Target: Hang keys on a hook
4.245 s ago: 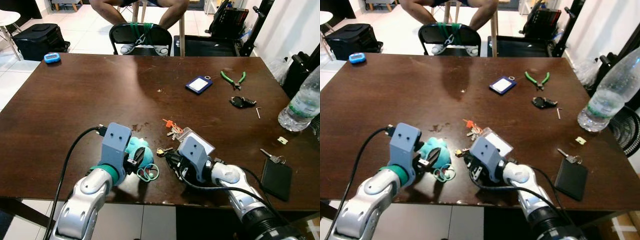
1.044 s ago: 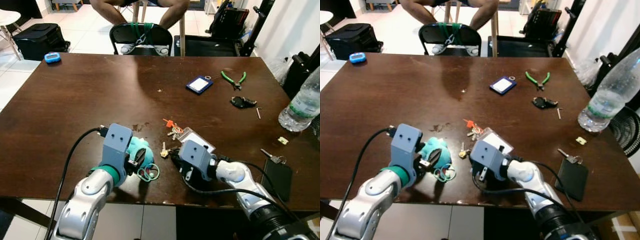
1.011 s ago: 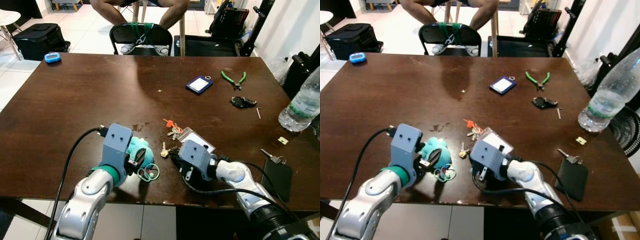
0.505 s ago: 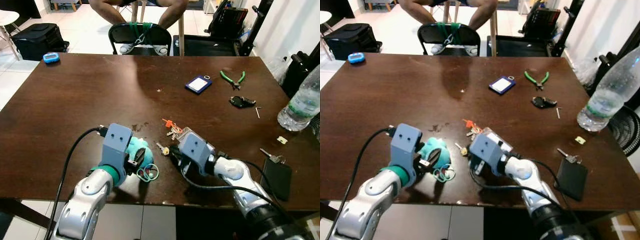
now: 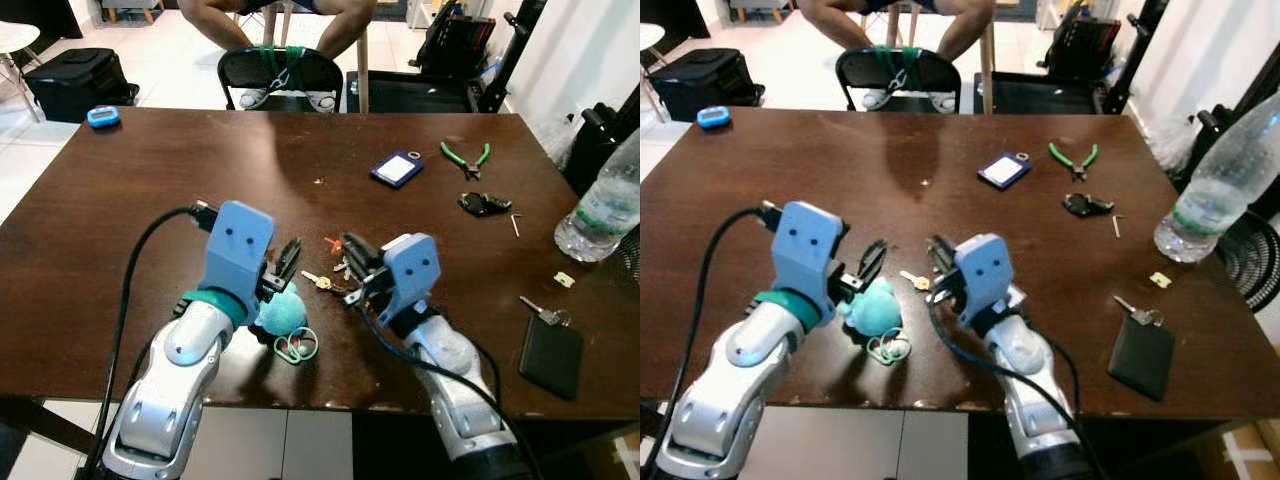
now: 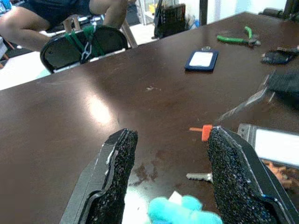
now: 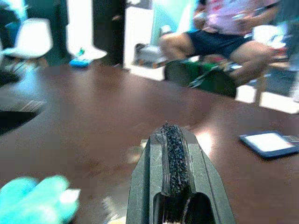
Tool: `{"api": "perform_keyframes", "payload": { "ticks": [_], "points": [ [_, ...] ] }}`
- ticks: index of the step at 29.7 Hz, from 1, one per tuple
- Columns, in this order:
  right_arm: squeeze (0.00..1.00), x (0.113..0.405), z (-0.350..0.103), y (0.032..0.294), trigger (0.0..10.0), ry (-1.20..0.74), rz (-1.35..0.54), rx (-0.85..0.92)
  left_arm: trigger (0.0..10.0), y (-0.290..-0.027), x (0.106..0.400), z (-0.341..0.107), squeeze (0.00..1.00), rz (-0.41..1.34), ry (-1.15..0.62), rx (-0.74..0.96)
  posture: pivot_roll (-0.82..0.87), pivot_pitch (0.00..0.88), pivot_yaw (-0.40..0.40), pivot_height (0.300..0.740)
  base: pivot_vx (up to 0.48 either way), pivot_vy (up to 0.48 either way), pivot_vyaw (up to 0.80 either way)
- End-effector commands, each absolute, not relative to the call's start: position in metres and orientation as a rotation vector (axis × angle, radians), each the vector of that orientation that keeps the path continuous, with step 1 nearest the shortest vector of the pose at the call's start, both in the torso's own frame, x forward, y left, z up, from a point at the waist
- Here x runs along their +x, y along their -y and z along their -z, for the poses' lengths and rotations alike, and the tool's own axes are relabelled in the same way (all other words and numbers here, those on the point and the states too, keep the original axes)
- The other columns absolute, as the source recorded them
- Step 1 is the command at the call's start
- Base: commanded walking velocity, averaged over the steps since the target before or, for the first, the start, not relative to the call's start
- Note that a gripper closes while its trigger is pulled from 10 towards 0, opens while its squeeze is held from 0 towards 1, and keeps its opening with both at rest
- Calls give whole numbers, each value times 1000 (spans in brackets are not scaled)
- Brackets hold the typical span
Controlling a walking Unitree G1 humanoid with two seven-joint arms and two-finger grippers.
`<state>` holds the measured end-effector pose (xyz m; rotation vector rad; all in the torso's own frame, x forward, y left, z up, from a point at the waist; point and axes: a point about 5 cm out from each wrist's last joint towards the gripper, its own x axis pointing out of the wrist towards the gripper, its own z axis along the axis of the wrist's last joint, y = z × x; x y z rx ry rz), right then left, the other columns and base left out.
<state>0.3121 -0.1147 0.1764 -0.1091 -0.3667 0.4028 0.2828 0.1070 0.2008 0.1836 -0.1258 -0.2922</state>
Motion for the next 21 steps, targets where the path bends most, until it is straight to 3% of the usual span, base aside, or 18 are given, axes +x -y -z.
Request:
{"api": "perform_keyframes", "payload": {
  "ticks": [1, 21],
  "points": [
    [0, 312, -182, 118, 10000, 383, -356, -85, 10000, -115, 279, -198, 0, 261, 103, 195, -87, 25, 109, 740, 0, 0, 0],
    [0, 312, -176, 114, 10000, 364, -300, -72, 10000, -140, 272, -175, 0, 114, 74, 190, -77, 13, 91, 740, 0, 0, 0]
  ]
}}
